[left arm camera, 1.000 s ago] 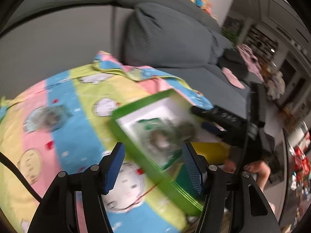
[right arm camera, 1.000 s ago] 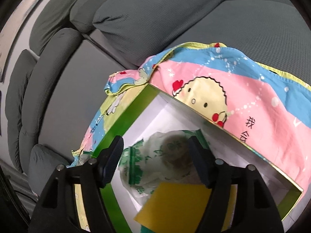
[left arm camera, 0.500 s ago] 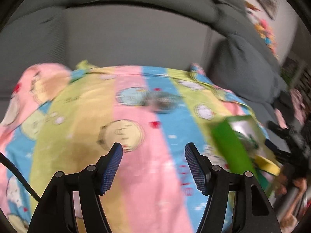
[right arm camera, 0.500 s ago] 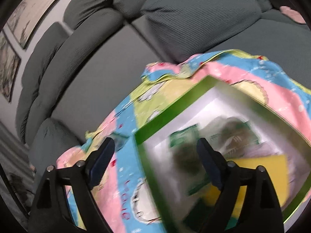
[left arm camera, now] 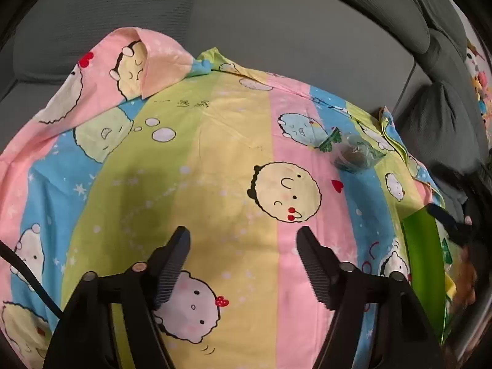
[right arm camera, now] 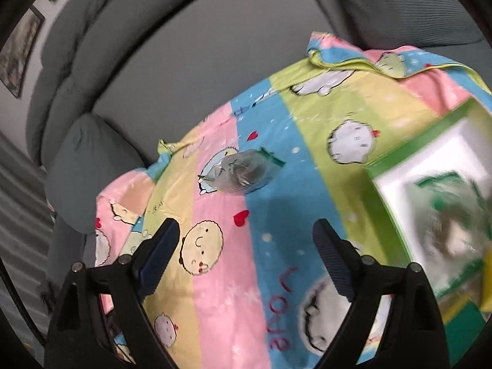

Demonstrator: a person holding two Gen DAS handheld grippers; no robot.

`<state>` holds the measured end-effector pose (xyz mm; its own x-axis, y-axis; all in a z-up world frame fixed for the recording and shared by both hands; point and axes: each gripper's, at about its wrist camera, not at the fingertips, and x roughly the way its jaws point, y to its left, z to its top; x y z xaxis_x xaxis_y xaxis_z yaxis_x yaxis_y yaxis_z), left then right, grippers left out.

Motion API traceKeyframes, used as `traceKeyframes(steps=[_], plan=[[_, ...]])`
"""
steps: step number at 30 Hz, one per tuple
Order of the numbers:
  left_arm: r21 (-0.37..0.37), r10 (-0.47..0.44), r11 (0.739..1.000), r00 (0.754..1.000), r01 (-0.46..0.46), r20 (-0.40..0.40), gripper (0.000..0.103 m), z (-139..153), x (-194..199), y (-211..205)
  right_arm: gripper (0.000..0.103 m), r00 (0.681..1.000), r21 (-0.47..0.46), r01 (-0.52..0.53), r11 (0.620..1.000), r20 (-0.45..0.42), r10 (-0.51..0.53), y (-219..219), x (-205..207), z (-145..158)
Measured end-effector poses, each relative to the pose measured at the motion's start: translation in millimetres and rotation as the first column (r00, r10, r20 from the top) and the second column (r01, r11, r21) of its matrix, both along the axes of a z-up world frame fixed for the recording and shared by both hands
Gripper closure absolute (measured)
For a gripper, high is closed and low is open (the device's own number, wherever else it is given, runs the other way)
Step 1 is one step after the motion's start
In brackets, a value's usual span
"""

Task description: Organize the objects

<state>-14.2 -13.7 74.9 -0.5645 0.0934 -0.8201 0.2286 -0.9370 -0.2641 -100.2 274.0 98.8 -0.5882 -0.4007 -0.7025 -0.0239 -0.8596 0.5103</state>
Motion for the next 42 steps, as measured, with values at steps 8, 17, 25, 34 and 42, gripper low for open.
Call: traceKeyframes(steps=[8,17,25,34,42], plan=[[0.023,0.0,1.0,1.0,0.0,-0.011,0.029,2,2,-2,0.016,0.996,0.106,-0.05,0.993,0.081,0.042,-53,-98,7],[0.04,0.013,0.999,1.0,-0.014,0.006,0.029,0,2,-10,0.02,0.964,0.382,-0.161,0.91,0.259,0.062,-96,-170,-47],[0.034,-0.005,0.999,1.0,0.004,0.026,0.029,-4,0,-4,0.019,0.93,0.405,-0.256,0.878,0.351,0.109,-89,-152,-73],[0.038,-0.001,0.999,0.999,0.0,0.039,0.029,-6,1,-4,0.022,0.935,0.307,-0.279,0.91,0.301,0.185,-75,-91,-72],[0.041,-0.004,0.999,0.999,0.002,0.038,0.029,-4,5,-3,0.021,0.939,0.191,-0.284,0.939,0.253,0.233,-87,-29,-77]])
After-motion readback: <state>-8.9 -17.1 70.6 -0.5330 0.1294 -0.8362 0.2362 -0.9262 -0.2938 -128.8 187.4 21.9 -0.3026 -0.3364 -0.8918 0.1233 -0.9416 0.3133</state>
